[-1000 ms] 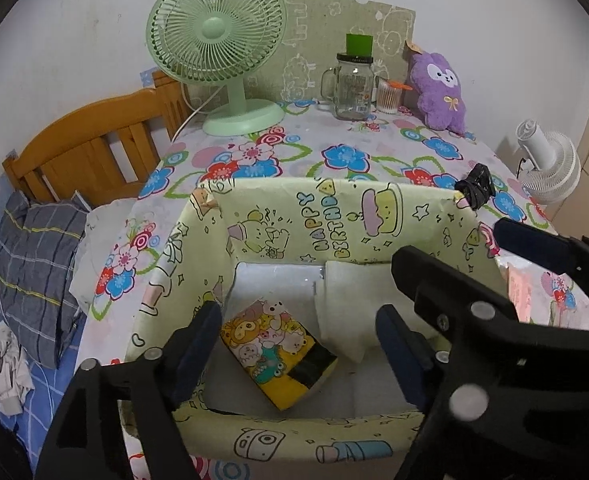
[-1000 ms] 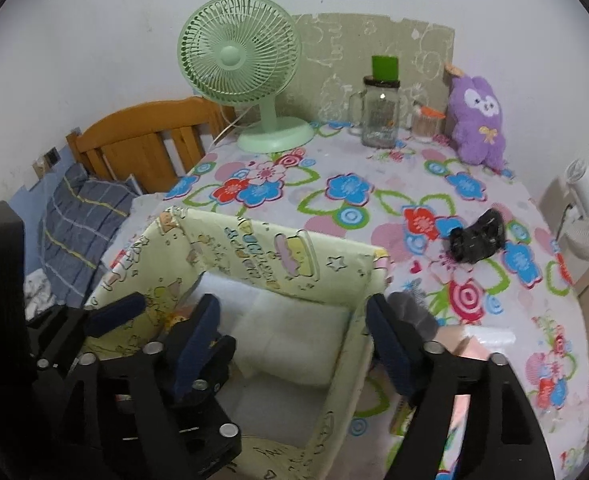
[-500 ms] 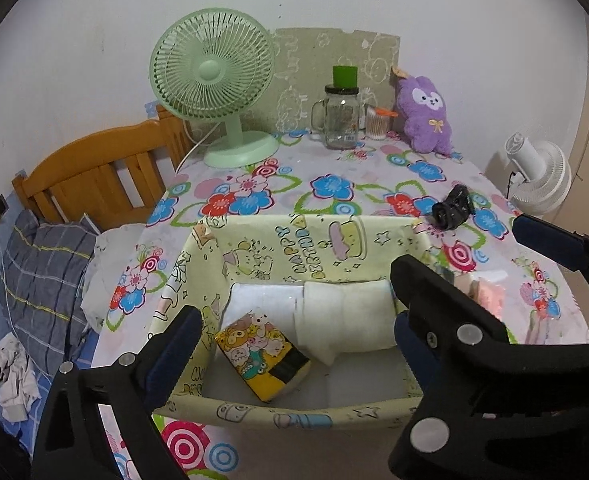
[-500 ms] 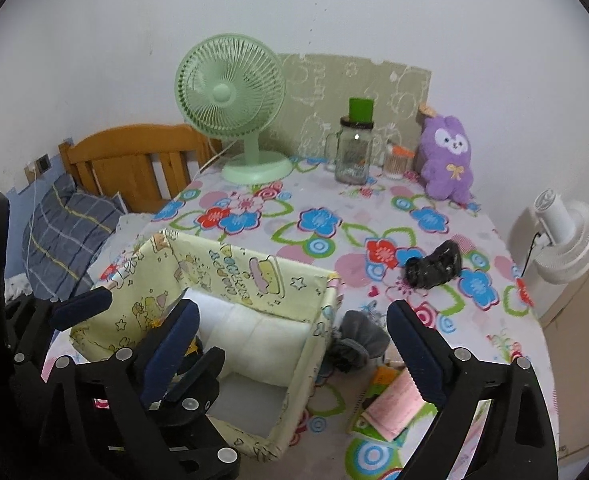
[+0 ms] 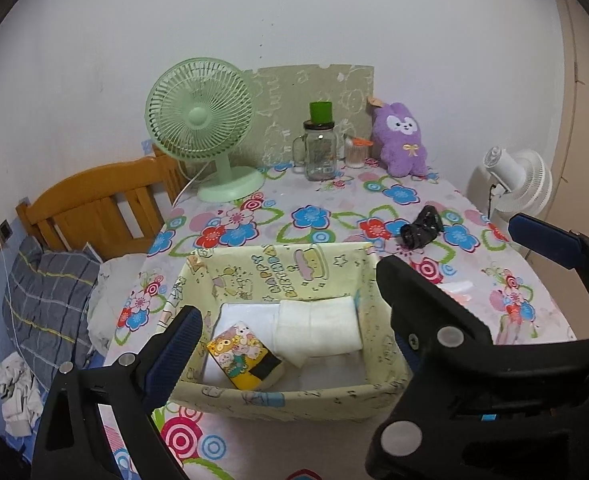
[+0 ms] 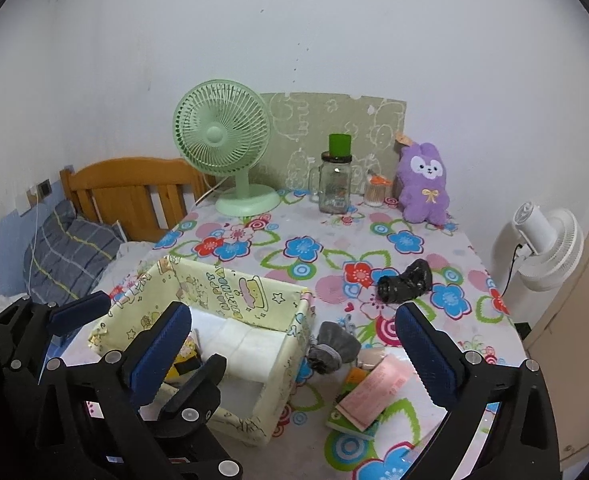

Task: Organize soft objects
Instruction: 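Lift both open tools out of the yellow box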

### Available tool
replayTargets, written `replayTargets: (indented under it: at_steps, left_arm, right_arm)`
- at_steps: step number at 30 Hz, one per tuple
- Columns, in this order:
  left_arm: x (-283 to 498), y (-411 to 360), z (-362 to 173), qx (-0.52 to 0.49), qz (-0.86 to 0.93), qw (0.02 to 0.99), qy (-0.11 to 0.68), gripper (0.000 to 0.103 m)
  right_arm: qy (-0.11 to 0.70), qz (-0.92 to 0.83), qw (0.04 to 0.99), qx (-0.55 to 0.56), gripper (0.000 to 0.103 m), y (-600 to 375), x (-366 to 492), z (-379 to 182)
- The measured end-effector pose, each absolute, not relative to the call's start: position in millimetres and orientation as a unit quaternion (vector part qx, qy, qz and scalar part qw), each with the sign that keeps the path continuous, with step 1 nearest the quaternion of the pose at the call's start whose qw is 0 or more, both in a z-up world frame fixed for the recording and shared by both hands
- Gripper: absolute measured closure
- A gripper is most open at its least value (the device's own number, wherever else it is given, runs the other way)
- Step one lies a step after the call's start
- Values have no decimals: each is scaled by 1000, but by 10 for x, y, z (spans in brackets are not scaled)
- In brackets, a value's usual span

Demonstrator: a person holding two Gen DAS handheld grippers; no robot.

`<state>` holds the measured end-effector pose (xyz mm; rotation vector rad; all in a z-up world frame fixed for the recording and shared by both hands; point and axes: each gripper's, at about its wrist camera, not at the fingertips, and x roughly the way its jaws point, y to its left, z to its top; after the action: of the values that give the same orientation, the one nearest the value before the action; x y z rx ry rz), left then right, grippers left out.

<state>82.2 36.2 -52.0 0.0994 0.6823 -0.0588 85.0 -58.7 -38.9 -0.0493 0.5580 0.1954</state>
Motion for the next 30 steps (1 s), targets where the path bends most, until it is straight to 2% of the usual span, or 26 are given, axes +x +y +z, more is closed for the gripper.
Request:
replayTargets:
  at_steps: [30]
  left_arm:
    - [458,-406,-437,51,-80,948,304,5]
  right_arm:
    - [246,58,967,-21,0,-1347,389,-314]
